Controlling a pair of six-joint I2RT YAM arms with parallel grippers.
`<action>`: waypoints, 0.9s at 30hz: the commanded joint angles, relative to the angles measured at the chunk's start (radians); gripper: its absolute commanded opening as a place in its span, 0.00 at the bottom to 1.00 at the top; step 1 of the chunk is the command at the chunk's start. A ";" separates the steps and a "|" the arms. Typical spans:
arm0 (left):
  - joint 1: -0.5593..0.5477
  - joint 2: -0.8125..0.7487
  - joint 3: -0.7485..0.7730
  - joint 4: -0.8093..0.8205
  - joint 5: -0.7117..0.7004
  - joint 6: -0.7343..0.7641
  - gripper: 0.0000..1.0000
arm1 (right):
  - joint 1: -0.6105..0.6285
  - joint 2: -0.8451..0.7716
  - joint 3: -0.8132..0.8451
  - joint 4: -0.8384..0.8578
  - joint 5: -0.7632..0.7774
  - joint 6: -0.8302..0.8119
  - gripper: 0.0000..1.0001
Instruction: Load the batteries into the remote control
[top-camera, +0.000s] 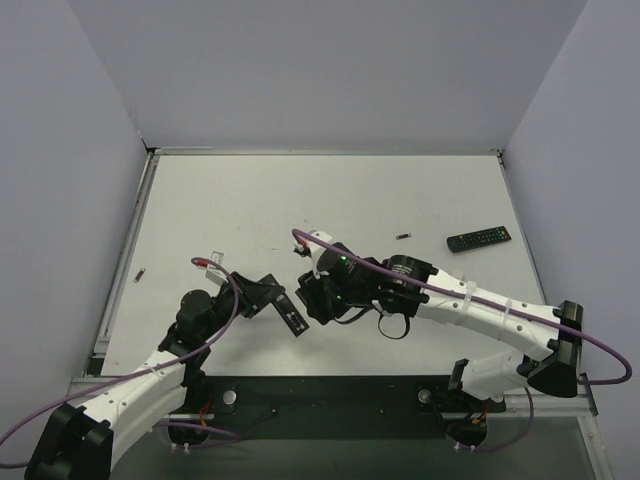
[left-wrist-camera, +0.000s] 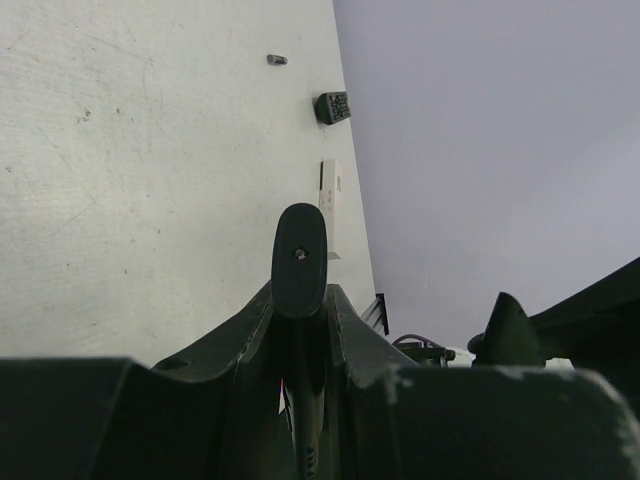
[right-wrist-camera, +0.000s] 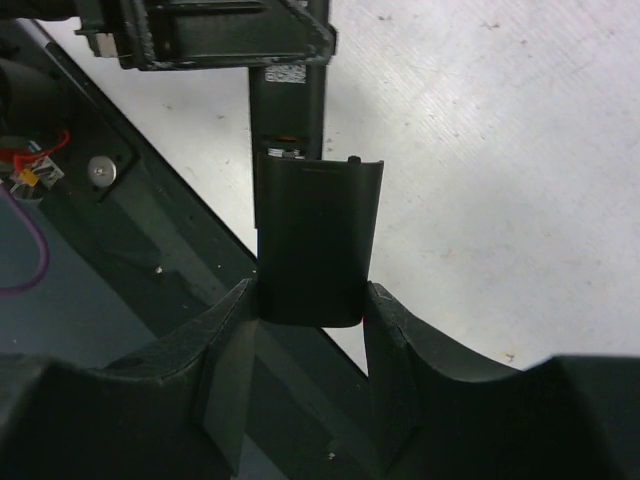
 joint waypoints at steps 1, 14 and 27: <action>0.003 -0.027 0.030 0.105 0.016 -0.030 0.00 | 0.024 0.089 0.104 -0.100 -0.086 -0.053 0.08; 0.003 -0.050 -0.009 0.196 -0.027 -0.200 0.00 | 0.062 0.229 0.188 -0.163 -0.054 -0.071 0.09; 0.003 -0.091 -0.008 0.190 -0.047 -0.250 0.00 | 0.080 0.255 0.219 -0.194 -0.008 -0.087 0.11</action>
